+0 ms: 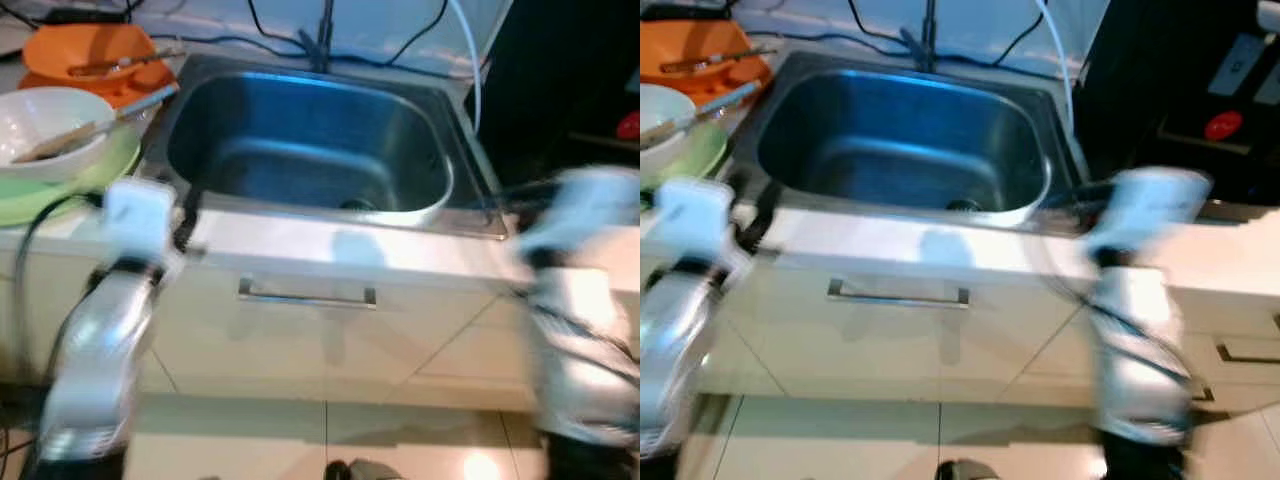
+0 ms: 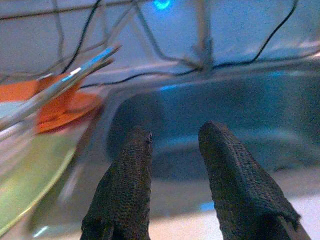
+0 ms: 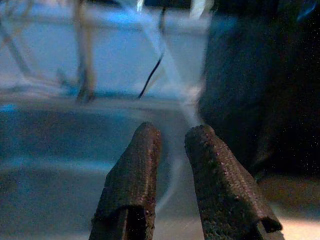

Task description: Kitchen organization

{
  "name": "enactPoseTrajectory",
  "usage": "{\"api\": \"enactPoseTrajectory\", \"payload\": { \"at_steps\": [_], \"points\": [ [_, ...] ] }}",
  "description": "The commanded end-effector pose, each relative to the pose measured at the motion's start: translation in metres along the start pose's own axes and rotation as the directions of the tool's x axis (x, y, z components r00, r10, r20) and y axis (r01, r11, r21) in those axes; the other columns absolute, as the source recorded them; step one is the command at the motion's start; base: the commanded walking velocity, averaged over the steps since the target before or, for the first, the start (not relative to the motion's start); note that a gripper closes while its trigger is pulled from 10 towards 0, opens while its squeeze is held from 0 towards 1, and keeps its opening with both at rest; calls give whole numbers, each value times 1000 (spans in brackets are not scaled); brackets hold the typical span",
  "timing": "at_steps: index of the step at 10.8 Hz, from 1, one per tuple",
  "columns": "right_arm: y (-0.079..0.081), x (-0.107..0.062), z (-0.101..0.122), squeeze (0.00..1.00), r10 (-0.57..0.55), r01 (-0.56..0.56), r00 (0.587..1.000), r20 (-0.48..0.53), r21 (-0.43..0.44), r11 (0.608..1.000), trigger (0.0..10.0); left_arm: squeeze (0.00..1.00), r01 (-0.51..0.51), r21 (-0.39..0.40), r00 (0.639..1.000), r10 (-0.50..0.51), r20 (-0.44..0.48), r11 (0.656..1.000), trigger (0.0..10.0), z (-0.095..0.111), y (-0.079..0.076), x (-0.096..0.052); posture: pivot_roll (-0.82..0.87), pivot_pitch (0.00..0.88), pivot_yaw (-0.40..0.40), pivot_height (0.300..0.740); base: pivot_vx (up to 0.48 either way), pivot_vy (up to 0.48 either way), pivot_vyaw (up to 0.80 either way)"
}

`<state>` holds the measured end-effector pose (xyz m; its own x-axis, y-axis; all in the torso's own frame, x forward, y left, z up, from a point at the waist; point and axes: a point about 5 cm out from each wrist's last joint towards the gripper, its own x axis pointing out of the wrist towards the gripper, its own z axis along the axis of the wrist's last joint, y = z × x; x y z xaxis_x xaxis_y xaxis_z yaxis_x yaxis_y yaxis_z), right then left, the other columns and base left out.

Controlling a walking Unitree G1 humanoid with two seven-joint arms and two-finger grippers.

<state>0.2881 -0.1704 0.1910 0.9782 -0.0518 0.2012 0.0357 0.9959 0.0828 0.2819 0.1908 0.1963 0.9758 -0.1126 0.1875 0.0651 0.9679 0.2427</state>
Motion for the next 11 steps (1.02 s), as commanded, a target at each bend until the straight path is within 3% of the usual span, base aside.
{"api": "enactPoseTrajectory", "payload": {
  "at_steps": [1,2,4,9,11],
  "points": [
    [5,6,-14,0,-2,2,999,-53,-8,1000,10000,0,41,-4,999,-41,4,999,10000,-4,-12,8,-68,46,-127,740,0,0,0],
    [15,13,-24,0,25,-26,996,-88,-8,1000,10000,0,37,-25,999,-36,29,999,10000,-2,-18,19,-57,44,-135,740,0,0,0],
    [34,31,-23,0,84,-83,994,-69,18,996,10000,0,36,-59,995,-30,94,998,10000,11,-33,45,-51,38,-142,740,0,0,0],
    [36,43,-30,0,82,-84,994,-66,-17,996,10000,0,65,-99,996,-58,68,993,10000,0,-53,51,-58,47,-132,740,0,0,0],
    [35,42,-30,0,80,-82,995,-60,-31,996,10000,0,82,-106,995,-76,57,991,10000,-3,-56,49,-61,42,-129,740,0,0,659]
  ]
}}
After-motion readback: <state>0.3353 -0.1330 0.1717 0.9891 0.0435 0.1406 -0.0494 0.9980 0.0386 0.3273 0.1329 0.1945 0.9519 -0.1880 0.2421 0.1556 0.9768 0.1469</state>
